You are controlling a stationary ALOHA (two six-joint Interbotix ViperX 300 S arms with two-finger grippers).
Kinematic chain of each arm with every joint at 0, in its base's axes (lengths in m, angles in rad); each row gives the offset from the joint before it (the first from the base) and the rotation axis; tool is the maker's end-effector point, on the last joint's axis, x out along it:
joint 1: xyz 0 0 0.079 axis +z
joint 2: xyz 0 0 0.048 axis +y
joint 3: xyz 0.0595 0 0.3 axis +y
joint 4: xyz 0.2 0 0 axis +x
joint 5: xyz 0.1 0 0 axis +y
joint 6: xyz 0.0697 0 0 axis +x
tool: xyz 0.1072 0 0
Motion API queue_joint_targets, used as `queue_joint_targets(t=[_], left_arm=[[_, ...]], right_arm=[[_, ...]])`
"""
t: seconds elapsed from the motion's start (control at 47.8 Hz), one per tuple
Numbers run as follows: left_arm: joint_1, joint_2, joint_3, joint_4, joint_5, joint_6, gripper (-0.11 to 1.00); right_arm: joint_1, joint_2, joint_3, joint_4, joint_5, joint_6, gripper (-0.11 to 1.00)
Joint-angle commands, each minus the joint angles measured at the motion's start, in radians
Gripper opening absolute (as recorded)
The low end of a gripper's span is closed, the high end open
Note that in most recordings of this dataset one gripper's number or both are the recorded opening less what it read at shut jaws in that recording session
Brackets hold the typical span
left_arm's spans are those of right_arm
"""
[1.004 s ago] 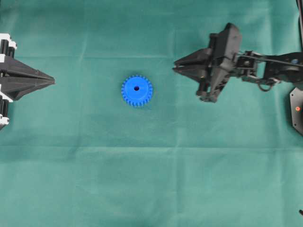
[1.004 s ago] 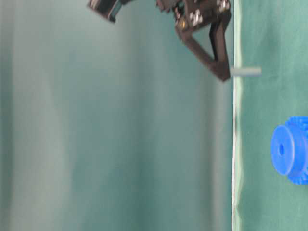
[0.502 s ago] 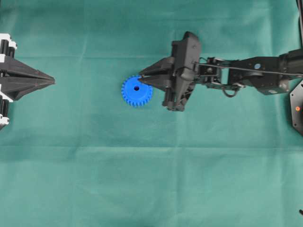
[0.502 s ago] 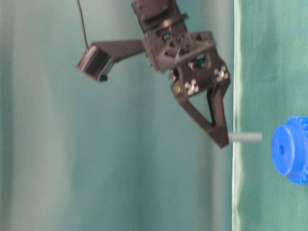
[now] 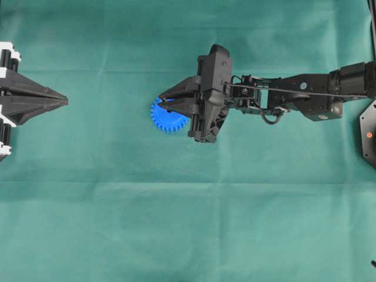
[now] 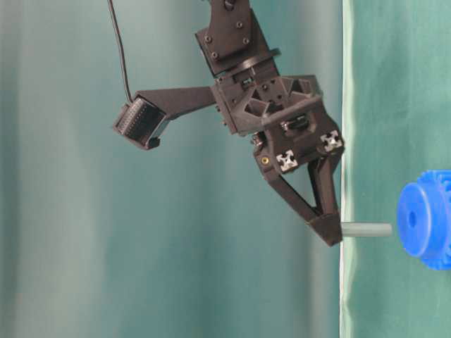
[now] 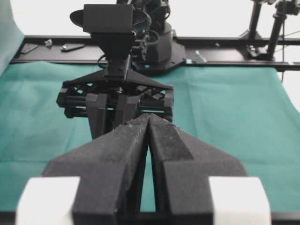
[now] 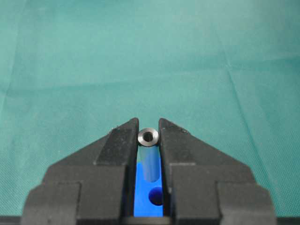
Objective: Insert the shaft placed at a random location into the center hole of the medium gear at another random location.
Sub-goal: 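Align the shaft tip with the gear hole and lower it in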
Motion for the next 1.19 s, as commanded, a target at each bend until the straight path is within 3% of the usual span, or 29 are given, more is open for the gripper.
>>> queue_joint_targets(t=[0.0,1.172], left_arm=[[0.002,0.005,-0.026,0.003,-0.005,0.002,0.00],[0.002,0.005,-0.028,0.003,-0.006,0.000,0.00]], right_arm=[[0.002,-0.015,-0.015,0.002,0.002,-0.014,0.14],[-0.002,0.055,0.003,0.006,-0.041,-0.014,0.14]])
